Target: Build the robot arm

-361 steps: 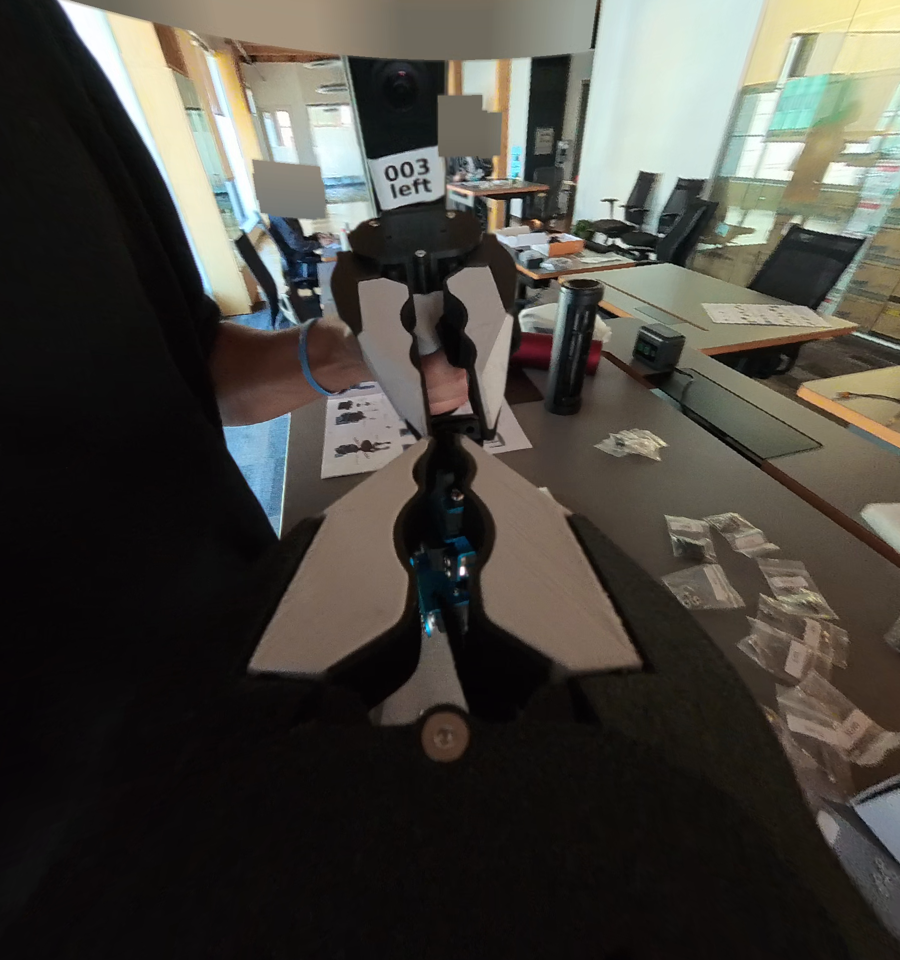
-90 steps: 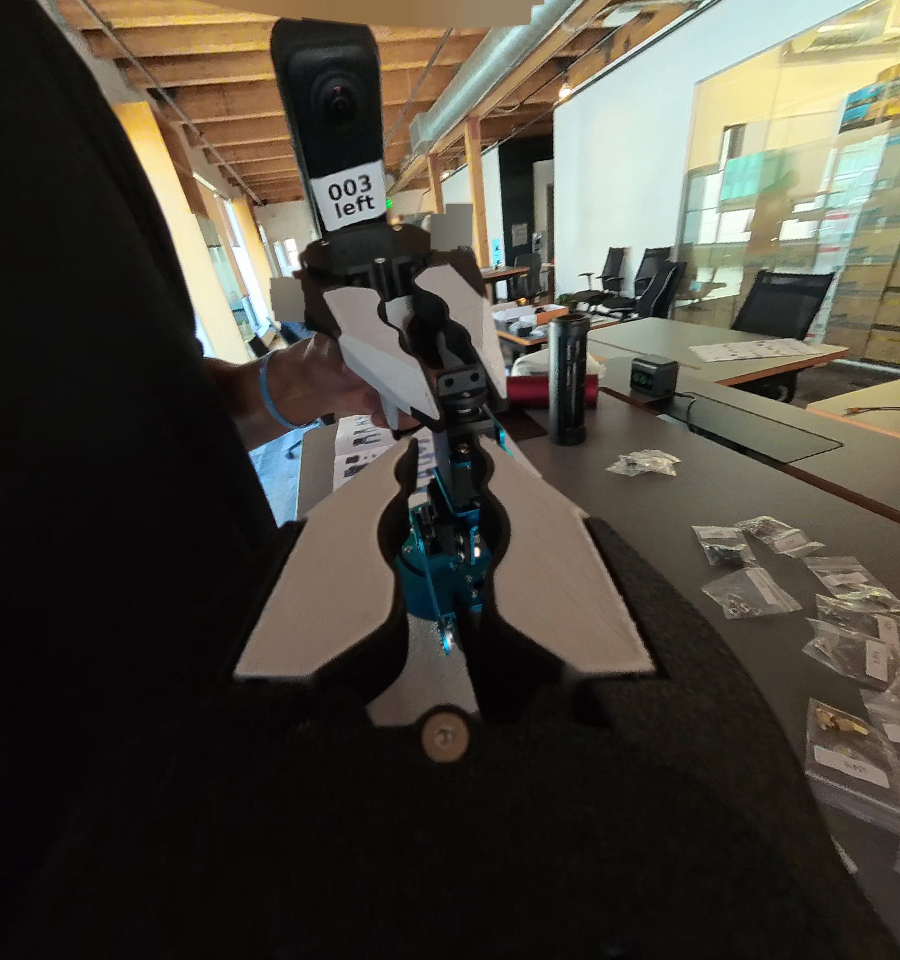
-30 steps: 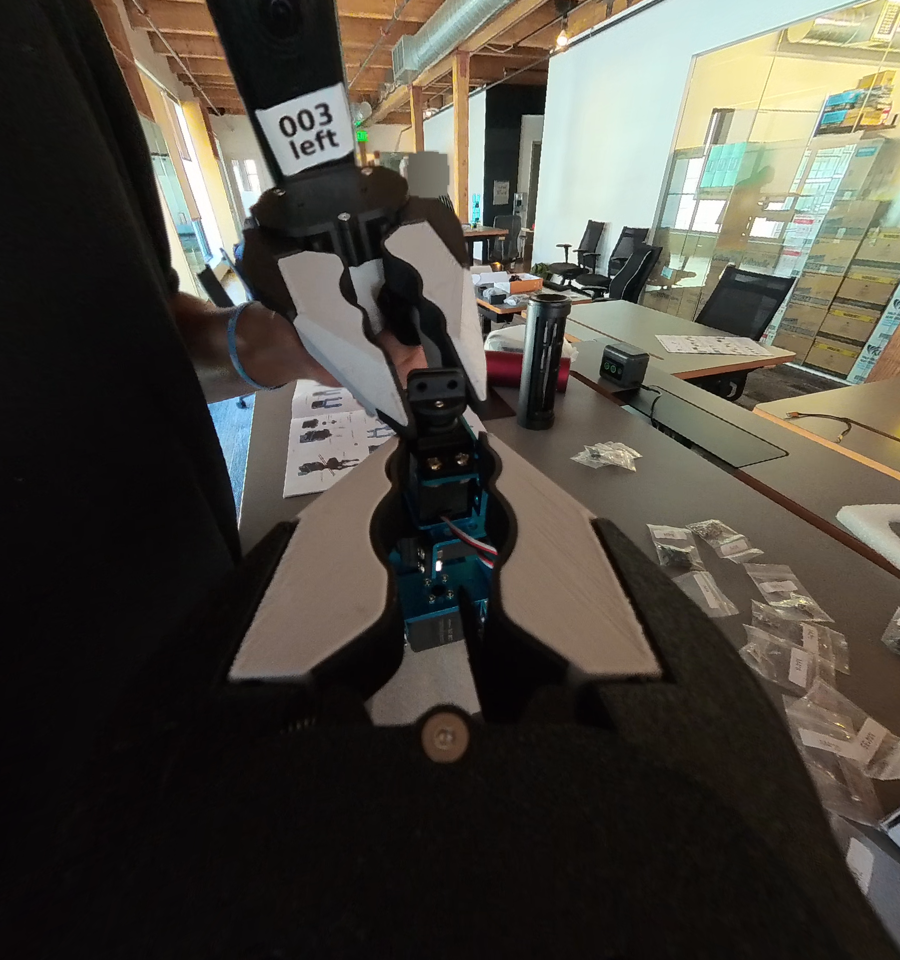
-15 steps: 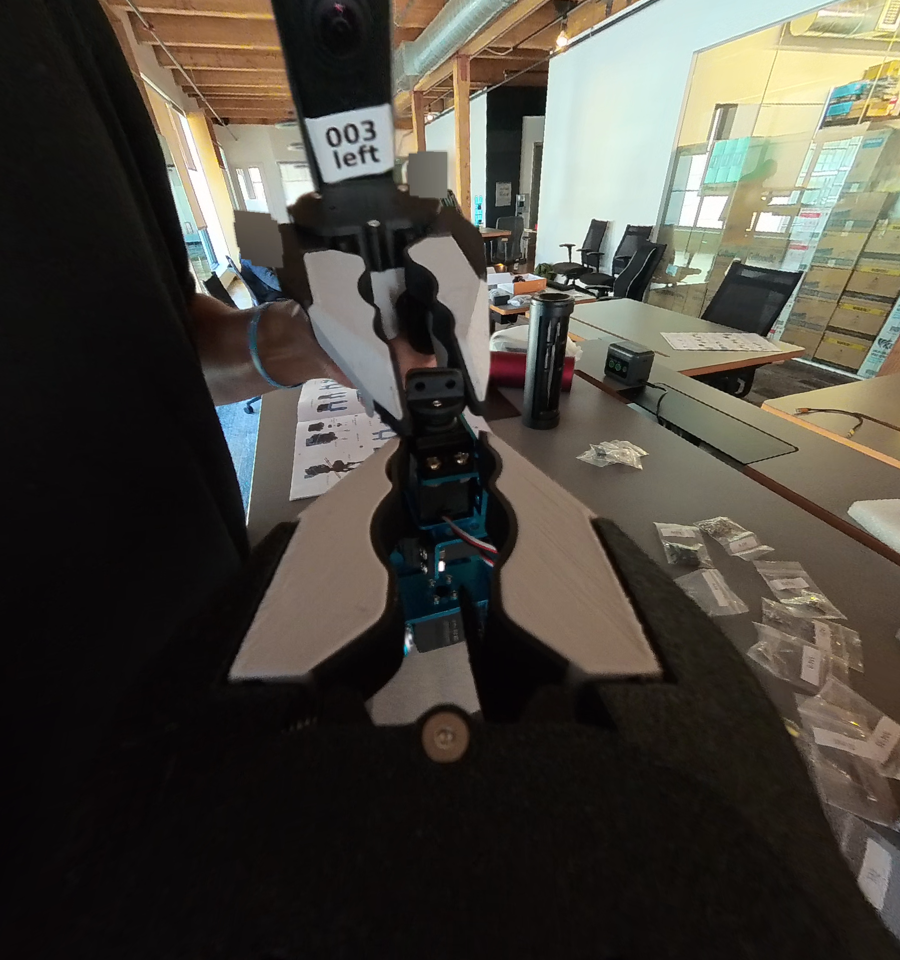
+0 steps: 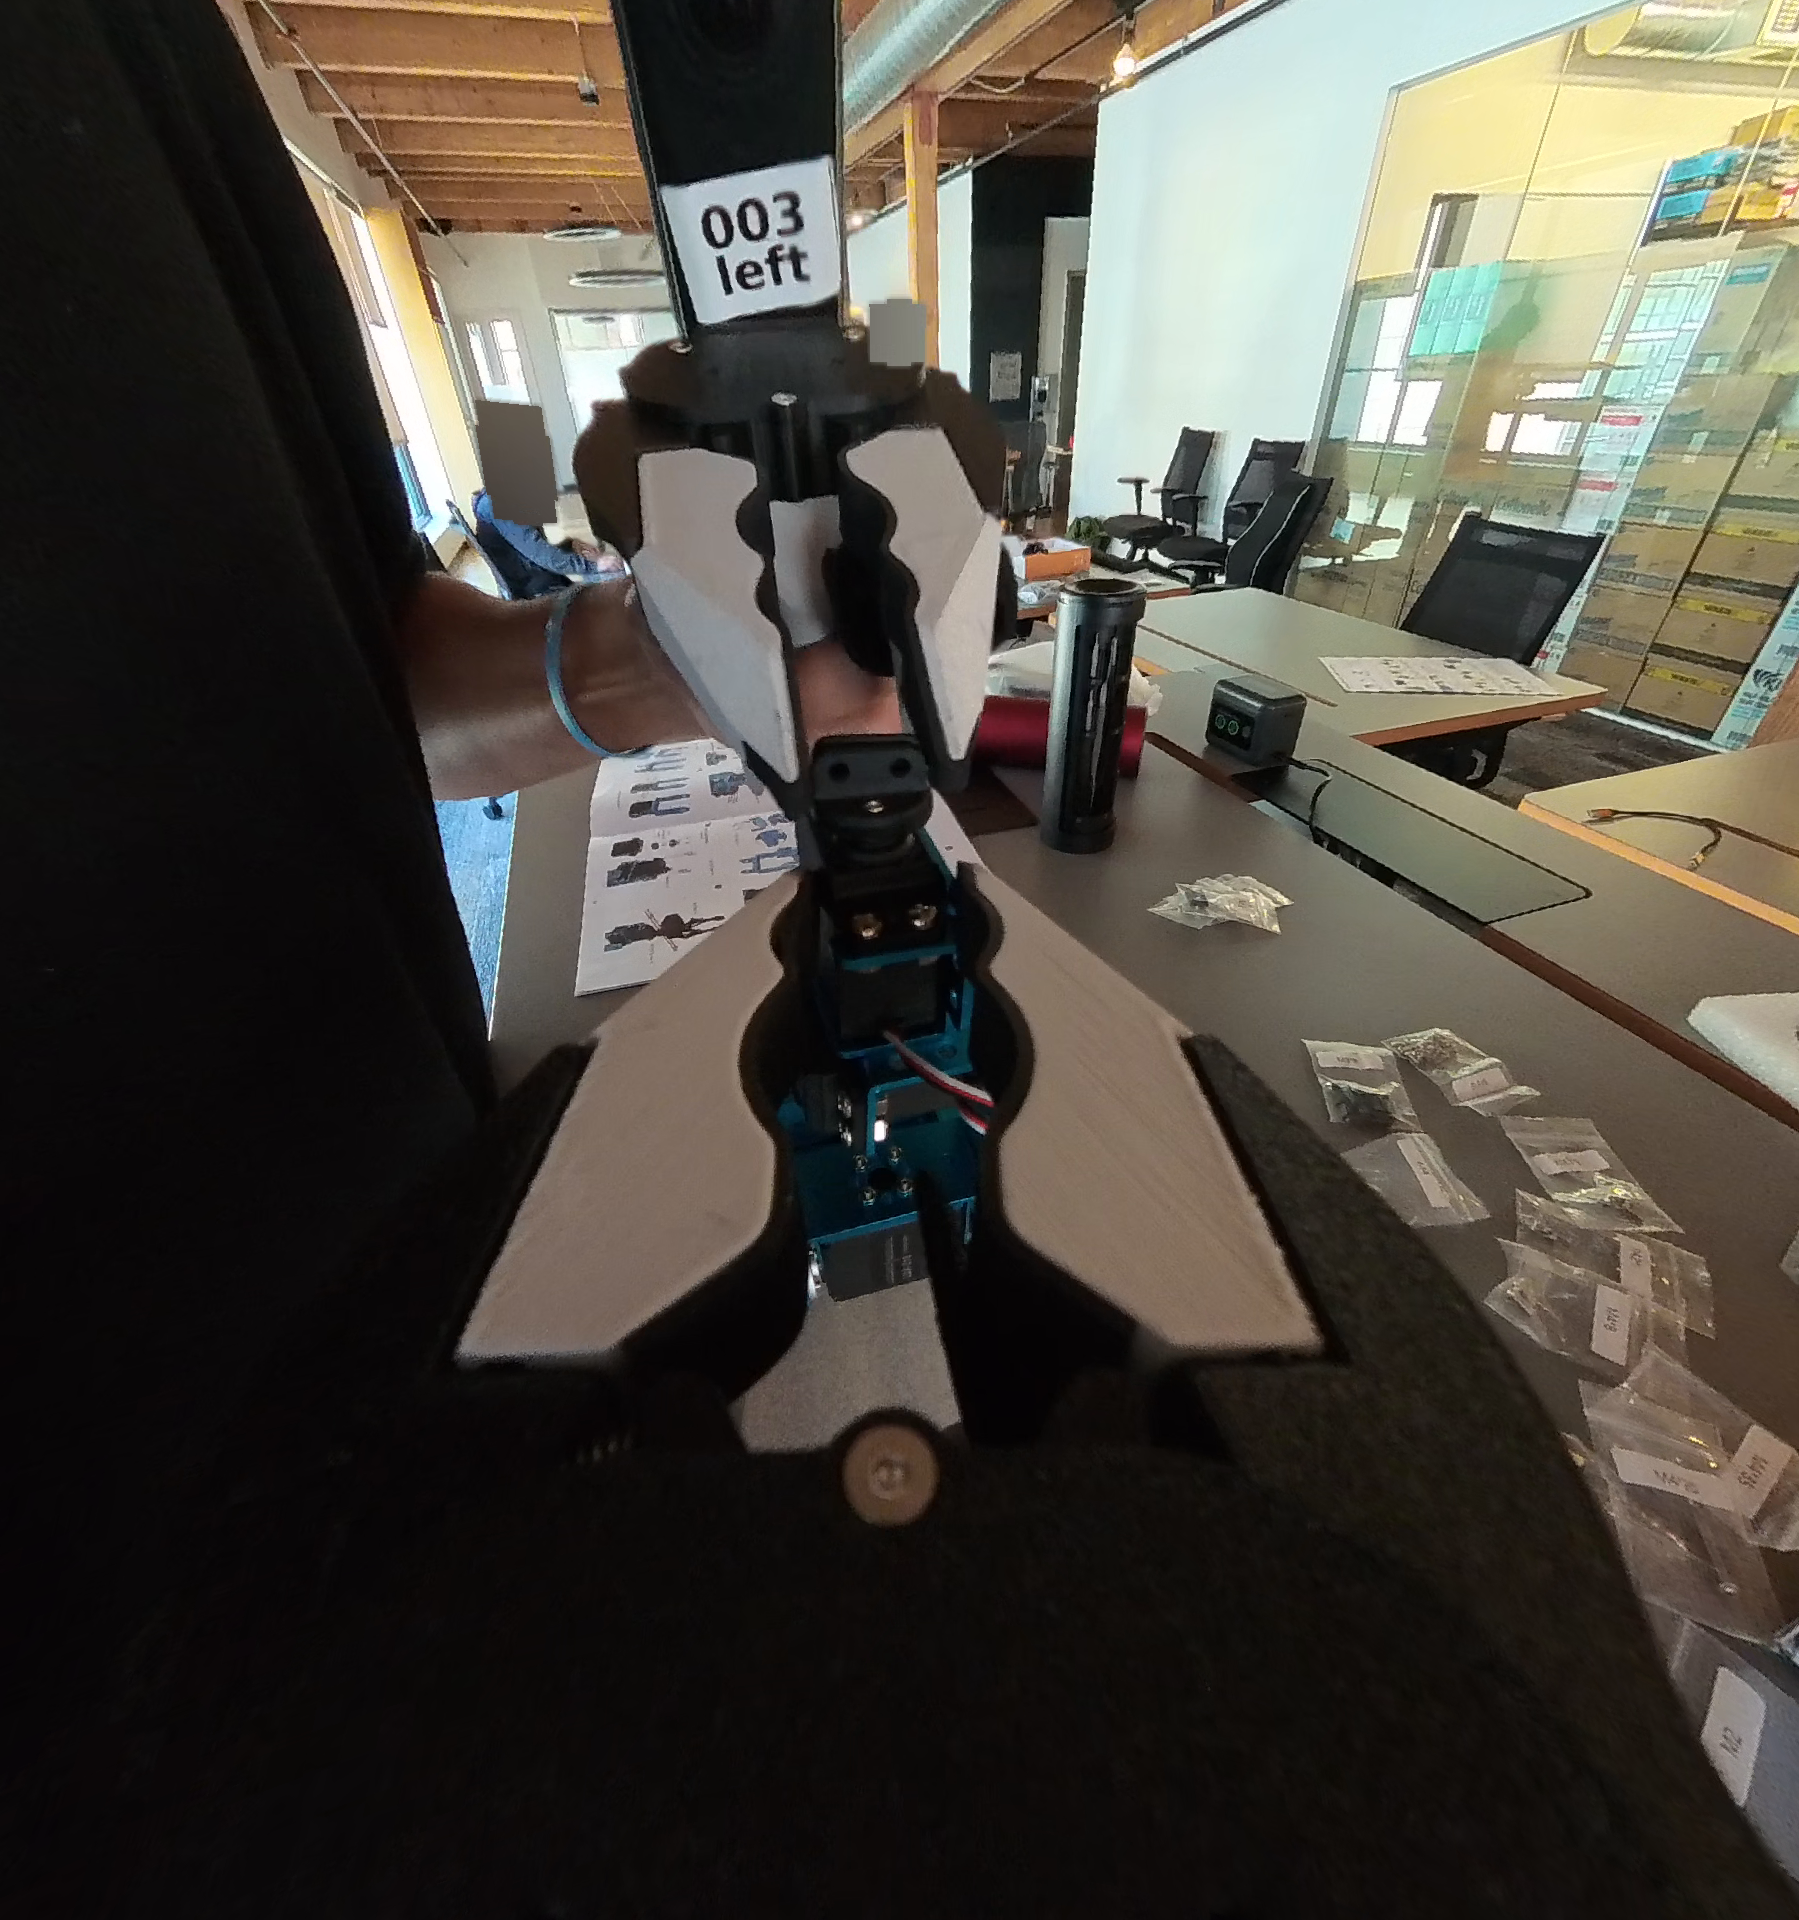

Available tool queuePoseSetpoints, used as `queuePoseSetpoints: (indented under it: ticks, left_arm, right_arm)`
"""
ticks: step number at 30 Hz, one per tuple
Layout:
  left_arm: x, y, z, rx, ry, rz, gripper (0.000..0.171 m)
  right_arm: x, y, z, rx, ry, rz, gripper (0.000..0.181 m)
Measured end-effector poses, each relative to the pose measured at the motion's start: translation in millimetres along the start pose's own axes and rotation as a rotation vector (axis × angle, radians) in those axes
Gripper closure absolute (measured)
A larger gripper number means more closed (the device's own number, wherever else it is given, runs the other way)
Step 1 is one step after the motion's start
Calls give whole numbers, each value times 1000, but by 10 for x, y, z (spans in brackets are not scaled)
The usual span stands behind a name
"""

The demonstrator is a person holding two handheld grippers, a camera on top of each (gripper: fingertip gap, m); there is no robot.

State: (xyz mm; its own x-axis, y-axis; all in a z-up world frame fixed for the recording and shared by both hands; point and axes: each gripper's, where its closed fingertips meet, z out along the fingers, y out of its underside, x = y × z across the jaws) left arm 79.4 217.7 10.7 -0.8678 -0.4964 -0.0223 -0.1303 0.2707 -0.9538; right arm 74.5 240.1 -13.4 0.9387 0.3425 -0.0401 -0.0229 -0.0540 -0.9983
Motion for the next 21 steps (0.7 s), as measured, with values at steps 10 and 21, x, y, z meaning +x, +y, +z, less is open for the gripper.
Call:
queuePoseSetpoints:
  ticks: [10,21]
  left_arm:
    - [1,15,-17,-54,14,-7,152]
    - [22,18,-18,-80,112,35,152]
  right_arm:
    - [-4,0,10,0,-13,-4,156]
    - [-13,1,2,2,-32,5,156]
